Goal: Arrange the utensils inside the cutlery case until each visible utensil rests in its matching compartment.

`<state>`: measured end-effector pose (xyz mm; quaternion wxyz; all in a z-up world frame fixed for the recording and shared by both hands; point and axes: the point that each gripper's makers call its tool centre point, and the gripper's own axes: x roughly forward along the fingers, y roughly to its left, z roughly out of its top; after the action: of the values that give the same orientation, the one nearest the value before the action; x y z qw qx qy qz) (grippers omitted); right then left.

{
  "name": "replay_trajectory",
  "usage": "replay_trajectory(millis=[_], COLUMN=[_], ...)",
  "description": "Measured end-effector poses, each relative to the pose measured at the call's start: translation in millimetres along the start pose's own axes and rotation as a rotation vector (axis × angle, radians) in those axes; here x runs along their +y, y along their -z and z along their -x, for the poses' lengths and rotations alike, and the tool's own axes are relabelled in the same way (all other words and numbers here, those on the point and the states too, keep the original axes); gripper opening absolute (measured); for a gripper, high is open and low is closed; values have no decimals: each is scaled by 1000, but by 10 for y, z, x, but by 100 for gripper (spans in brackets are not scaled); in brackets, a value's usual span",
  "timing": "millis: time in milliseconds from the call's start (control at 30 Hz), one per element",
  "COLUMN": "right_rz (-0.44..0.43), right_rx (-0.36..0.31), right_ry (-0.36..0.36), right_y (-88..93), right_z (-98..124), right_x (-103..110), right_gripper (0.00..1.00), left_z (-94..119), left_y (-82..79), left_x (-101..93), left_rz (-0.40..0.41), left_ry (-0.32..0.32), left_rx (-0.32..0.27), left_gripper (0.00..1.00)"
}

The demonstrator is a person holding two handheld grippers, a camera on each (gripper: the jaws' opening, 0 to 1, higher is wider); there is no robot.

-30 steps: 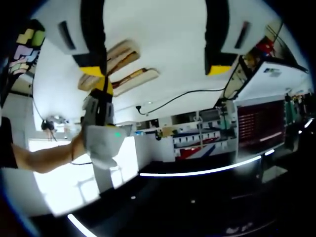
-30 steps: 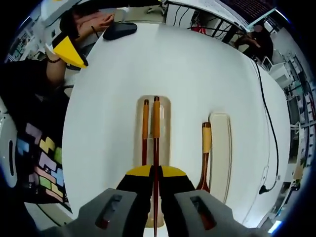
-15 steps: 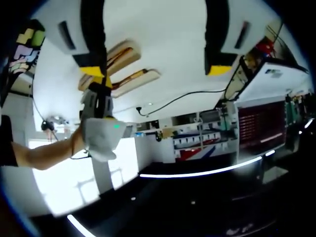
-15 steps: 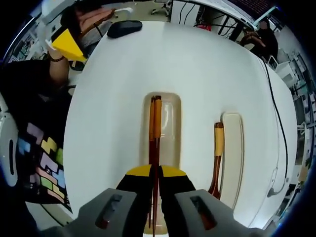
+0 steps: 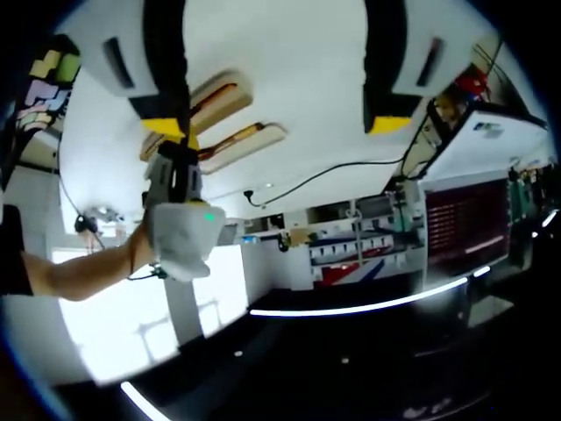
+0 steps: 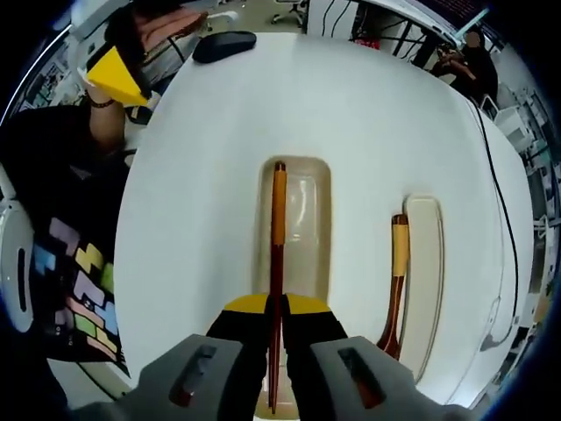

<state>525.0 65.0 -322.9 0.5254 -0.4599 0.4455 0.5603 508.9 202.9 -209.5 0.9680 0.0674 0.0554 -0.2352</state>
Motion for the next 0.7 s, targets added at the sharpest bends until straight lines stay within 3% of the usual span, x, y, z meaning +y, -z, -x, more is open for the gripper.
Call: replay_trajectory(millis=[267,700], right_rz=[-15,-12], right_rx=[-17,-5], right_ry=[-19,8], right_y=[-24,13], right_z=[-1,39], right_x=[14,-25], right_gripper=[4,6], left_z=[-5,3], left_y=[10,-4], left_x=[6,4], left_rz=[-1,-4], left_ry=[-1,-2], left_rx=[5,2], left_gripper=[86,86])
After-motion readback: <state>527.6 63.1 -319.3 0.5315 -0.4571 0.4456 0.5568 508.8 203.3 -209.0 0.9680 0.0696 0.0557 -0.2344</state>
